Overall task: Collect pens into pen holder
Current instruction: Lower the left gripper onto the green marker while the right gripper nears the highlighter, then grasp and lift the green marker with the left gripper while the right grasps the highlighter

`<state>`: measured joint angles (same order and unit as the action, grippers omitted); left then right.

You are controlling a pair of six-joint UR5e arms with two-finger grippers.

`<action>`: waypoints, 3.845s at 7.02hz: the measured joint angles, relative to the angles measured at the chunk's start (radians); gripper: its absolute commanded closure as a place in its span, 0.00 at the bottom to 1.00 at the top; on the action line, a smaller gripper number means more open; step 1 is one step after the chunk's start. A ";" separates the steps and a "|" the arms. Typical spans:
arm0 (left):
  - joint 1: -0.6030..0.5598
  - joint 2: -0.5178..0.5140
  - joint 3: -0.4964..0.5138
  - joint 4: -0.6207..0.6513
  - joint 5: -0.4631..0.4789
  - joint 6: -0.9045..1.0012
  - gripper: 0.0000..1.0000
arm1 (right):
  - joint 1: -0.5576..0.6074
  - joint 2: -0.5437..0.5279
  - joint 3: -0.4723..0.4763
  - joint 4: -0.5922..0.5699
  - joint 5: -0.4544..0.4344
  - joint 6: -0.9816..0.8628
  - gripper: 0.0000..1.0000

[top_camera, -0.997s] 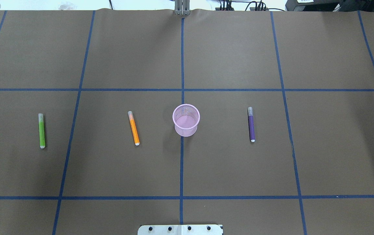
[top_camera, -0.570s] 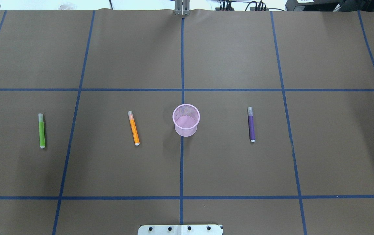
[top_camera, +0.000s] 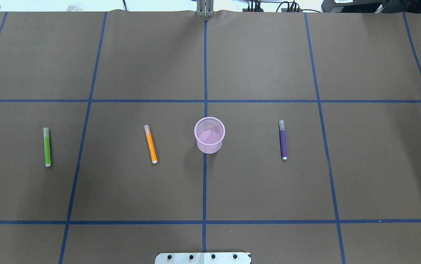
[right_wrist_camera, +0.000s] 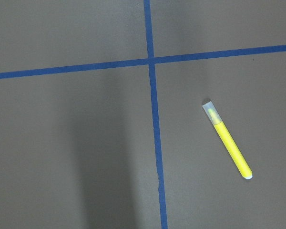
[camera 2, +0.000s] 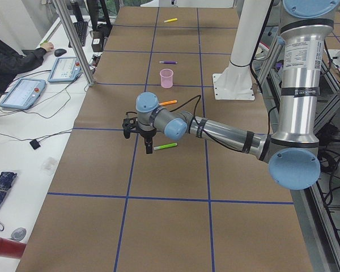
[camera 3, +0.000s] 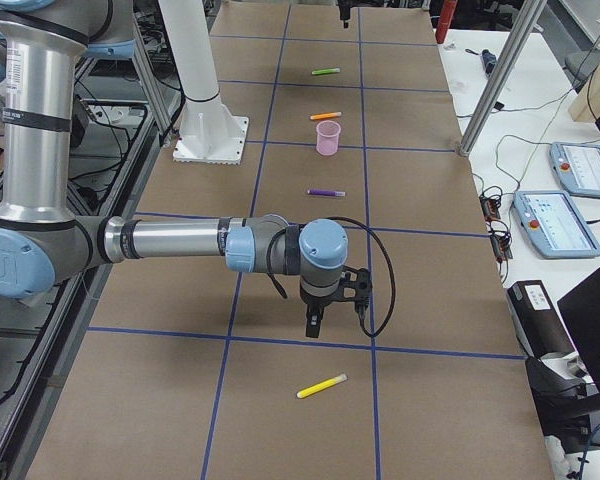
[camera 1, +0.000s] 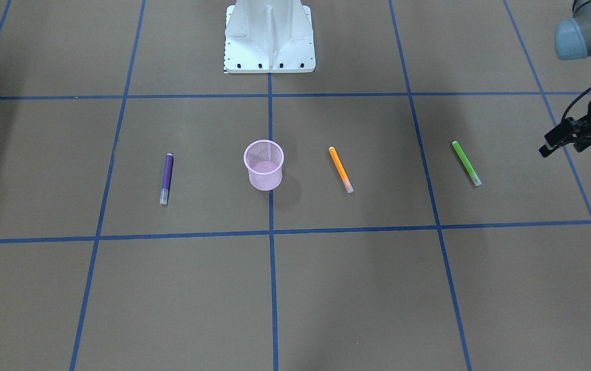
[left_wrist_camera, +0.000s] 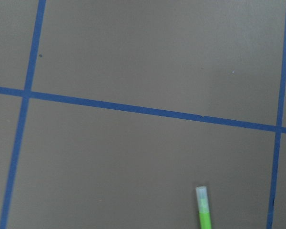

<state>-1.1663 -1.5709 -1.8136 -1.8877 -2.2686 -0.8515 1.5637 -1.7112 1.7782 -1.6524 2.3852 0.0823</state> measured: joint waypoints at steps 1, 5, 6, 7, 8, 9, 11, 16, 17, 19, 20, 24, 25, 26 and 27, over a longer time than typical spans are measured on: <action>0.081 -0.002 -0.006 -0.050 0.076 -0.122 0.00 | -0.011 -0.001 -0.017 0.011 0.000 -0.001 0.01; 0.313 -0.010 0.005 -0.113 0.302 -0.358 0.02 | -0.017 0.001 -0.042 0.060 0.008 0.013 0.01; 0.349 -0.011 0.018 -0.119 0.343 -0.377 0.04 | -0.017 0.003 -0.049 0.060 0.028 0.016 0.01; 0.369 -0.011 0.044 -0.145 0.361 -0.384 0.10 | -0.017 0.003 -0.054 0.064 0.054 0.017 0.01; 0.378 -0.015 0.079 -0.185 0.368 -0.387 0.17 | -0.017 0.002 -0.059 0.076 0.068 0.015 0.01; 0.381 -0.023 0.108 -0.214 0.371 -0.388 0.25 | -0.017 0.001 -0.061 0.096 0.075 0.014 0.01; 0.384 -0.033 0.131 -0.229 0.372 -0.384 0.37 | -0.017 0.001 -0.065 0.126 0.080 0.018 0.01; 0.393 -0.033 0.135 -0.225 0.371 -0.382 0.86 | -0.017 0.004 -0.065 0.131 0.077 0.018 0.01; 0.393 -0.033 0.135 -0.225 0.371 -0.382 1.00 | -0.017 0.004 -0.065 0.131 0.077 0.019 0.01; 0.392 -0.029 0.130 -0.224 0.370 -0.381 1.00 | -0.016 0.006 -0.066 0.131 0.076 0.018 0.01; 0.392 -0.030 0.115 -0.220 0.367 -0.379 1.00 | -0.016 0.008 -0.067 0.131 0.074 0.015 0.01; 0.323 -0.111 -0.028 -0.207 0.376 -0.251 1.00 | -0.016 0.036 -0.101 0.130 0.035 -0.018 0.01; 0.294 -0.178 -0.039 -0.206 0.383 -0.204 1.00 | -0.016 0.050 -0.140 0.131 0.031 -0.074 0.01; 0.279 -0.245 -0.044 -0.205 0.403 -0.185 1.00 | -0.016 0.077 -0.194 0.133 0.028 -0.147 0.01; 0.273 -0.292 -0.046 -0.205 0.424 -0.180 1.00 | -0.016 0.110 -0.256 0.142 0.020 -0.212 0.01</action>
<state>-0.8931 -1.8626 -1.8599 -2.0926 -1.8444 -1.0314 1.5477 -1.6012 1.5225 -1.5106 2.4050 -0.1293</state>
